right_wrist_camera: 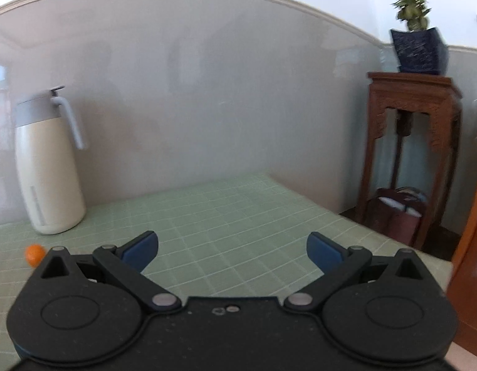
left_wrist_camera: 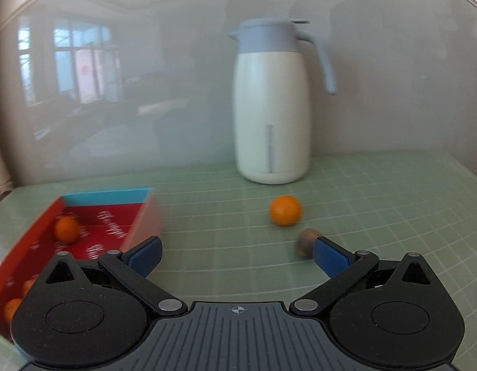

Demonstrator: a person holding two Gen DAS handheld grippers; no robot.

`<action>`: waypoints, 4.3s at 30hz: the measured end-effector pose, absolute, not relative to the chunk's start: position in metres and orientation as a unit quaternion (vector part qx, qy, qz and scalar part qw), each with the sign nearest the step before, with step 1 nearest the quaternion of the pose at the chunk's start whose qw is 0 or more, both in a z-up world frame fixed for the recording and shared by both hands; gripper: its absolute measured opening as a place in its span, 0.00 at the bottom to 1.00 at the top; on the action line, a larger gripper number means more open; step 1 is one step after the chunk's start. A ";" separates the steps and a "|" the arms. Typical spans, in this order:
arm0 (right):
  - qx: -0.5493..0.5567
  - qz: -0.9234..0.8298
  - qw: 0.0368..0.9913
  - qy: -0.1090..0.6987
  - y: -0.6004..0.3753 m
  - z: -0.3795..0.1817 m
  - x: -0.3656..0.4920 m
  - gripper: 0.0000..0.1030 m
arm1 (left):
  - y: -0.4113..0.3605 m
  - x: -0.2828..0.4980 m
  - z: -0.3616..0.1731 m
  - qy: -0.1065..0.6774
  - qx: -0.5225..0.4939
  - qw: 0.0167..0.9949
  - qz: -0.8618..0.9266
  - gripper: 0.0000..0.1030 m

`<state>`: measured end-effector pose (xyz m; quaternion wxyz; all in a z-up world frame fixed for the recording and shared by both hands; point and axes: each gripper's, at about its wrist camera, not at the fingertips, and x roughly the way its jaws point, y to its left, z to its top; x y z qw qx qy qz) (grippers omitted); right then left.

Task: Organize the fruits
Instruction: 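Move the left tool toward the small brown nut beside the tangerine, then close the left gripper on the small brown nut, then carry the nut into the red box and open the left gripper, then move the left tool away while the right tool approaches the tangerine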

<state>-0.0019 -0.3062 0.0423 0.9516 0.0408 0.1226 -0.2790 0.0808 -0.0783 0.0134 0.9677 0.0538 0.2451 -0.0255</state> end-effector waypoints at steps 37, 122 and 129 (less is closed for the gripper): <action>0.068 -0.280 0.953 0.094 -0.317 0.050 -0.009 1.00 | -0.127 0.141 -0.024 0.287 0.039 0.951 -0.108 0.32; -0.059 -0.102 0.981 0.153 -0.126 0.035 0.062 1.00 | 0.219 -0.011 0.021 0.227 -0.074 0.920 0.309 0.98; -0.075 -0.089 0.980 0.161 -0.100 0.029 0.074 1.00 | 0.250 -0.034 0.021 0.199 -0.090 0.905 0.365 1.00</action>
